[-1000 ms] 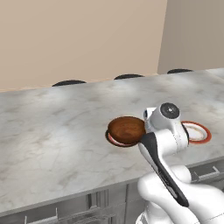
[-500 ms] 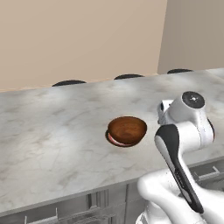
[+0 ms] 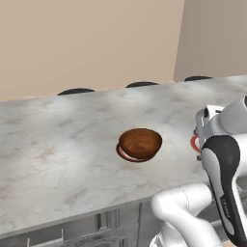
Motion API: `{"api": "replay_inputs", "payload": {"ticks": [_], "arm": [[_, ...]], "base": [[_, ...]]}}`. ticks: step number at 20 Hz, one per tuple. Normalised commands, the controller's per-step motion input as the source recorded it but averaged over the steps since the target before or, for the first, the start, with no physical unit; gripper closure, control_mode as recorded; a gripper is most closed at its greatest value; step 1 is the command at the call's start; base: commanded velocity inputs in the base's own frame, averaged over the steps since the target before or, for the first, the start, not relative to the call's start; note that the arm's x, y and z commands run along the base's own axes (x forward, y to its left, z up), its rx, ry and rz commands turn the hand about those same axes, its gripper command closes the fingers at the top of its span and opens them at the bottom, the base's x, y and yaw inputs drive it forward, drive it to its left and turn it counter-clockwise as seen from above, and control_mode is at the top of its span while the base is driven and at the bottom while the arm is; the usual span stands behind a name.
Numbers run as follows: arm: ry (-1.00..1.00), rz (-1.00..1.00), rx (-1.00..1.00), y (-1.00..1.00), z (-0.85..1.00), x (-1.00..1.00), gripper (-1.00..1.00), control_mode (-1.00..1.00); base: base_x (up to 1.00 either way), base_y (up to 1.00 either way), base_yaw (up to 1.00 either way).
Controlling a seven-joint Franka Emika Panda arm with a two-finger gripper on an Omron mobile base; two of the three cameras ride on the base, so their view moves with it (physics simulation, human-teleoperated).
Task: Move the bowls from the cabinet to the plates on the dining table.
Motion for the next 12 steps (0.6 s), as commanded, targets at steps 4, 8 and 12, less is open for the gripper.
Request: {"api": "replay_inputs", "payload": {"ticks": [4, 8, 12], "arm": [[-0.14, -0.07, 0.06, -0.01, 0.41, -0.33, -1.0, -1.0], [-0.12, -0.12, 0.03, 0.0, 0.4, -0.24, -1.0, -1.0], [-0.11, -0.12, 0.03, 0.0, 0.4, -0.2, -1.0, -1.0]], "base": [[0.0, 0.0, 0.0], [0.0, 0.0, 0.0], [0.0, 0.0, 0.0]]}}
